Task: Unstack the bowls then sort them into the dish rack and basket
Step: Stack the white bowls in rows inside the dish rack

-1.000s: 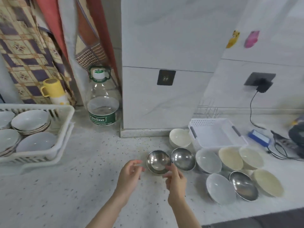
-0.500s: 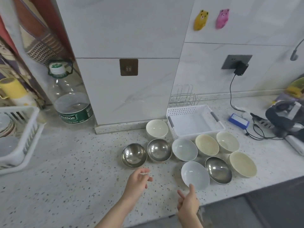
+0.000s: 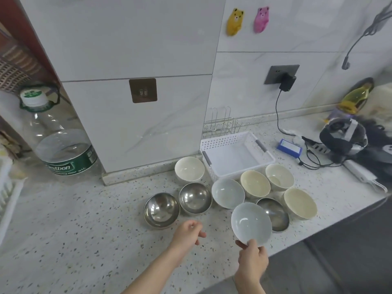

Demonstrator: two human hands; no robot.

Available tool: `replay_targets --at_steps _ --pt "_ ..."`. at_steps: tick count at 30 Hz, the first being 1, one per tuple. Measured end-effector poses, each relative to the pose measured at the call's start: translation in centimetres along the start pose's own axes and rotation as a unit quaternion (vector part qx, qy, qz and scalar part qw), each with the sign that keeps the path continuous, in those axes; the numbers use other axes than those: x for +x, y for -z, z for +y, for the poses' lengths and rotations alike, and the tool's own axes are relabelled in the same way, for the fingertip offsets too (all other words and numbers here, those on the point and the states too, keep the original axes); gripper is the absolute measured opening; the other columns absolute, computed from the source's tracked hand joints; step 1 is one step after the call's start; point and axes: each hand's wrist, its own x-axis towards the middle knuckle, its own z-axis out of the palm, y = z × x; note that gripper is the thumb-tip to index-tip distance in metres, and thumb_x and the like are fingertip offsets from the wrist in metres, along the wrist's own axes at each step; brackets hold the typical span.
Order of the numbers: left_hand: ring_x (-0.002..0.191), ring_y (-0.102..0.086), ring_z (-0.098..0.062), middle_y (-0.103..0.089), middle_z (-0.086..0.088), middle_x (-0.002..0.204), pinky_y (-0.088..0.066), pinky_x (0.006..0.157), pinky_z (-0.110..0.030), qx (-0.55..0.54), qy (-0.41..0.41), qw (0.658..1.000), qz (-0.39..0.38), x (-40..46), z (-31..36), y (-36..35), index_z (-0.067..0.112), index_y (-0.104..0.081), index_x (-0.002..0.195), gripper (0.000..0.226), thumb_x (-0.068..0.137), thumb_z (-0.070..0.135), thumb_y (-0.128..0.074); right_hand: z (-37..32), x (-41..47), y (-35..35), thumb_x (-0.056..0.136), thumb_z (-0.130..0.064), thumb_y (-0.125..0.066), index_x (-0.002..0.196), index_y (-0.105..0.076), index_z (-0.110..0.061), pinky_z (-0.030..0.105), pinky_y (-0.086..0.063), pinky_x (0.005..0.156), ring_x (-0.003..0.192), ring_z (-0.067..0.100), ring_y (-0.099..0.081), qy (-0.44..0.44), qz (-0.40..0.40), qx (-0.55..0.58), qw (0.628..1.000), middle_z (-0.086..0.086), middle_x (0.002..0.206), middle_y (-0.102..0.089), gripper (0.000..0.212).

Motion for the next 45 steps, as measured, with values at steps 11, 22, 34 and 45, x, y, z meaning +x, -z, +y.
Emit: replay_targets --at_steps 11,22,34,45 --pt "0.066 -0.054 -0.013 -0.073 -0.007 0.107 -0.031 0.044 -0.02 -0.175 0.14 0.974 -0.017 5.8 3.8 -7.2 0.019 -0.052 0.115 0.028 0.096 0.038 -0.058 -7.9 5.0 0.4 0.081 -0.014 -0.049 0.085 -0.057 -0.008 0.029 -0.033 0.054 0.05 0.014 -0.039 0.076 -0.067 0.007 0.995 0.011 0.07 -0.073 0.01" --pt "0.034 -0.046 -0.005 -0.073 -0.026 0.093 -0.03 0.032 -0.016 -0.309 0.138 0.934 0.114 9.3 4.5 -11.6 0.003 -0.055 0.116 0.021 0.096 0.002 -0.048 -13.1 11.5 -0.1 0.081 -0.011 -0.05 0.067 -0.051 -0.01 0.031 -0.032 0.058 0.056 0.019 -0.032 0.113 -0.186 -0.074 0.973 -0.006 0.044 -0.054 0.015" --pt "0.047 -0.044 -0.01 -0.076 -0.021 0.081 -0.03 0.041 -0.019 -0.217 0.069 0.966 0.119 3.0 5.6 -6.2 0.005 -0.062 0.107 0.025 0.084 0.008 -0.055 -15.6 9.3 -2.9 0.08 -0.008 -0.048 0.063 -0.047 -0.014 0.023 -0.026 0.044 0.041 0.012 -0.026 0.128 -0.289 -0.042 0.948 0.016 0.061 -0.064 0.018" --pt "0.042 -0.043 -0.008 -0.076 -0.019 0.078 -0.029 0.037 -0.017 -0.25 0.002 0.933 0.257 -3.3 3.3 7.1 0.002 -0.065 0.1 0.018 0.087 0.008 -0.054 -10.7 -0.8 -7.5 0.081 -0.001 -0.047 0.068 -0.048 -0.01 0.024 -0.022 0.044 0.042 0.01 -0.025 0.134 -0.377 -0.058 0.915 0.01 0.052 -0.052 0.016"
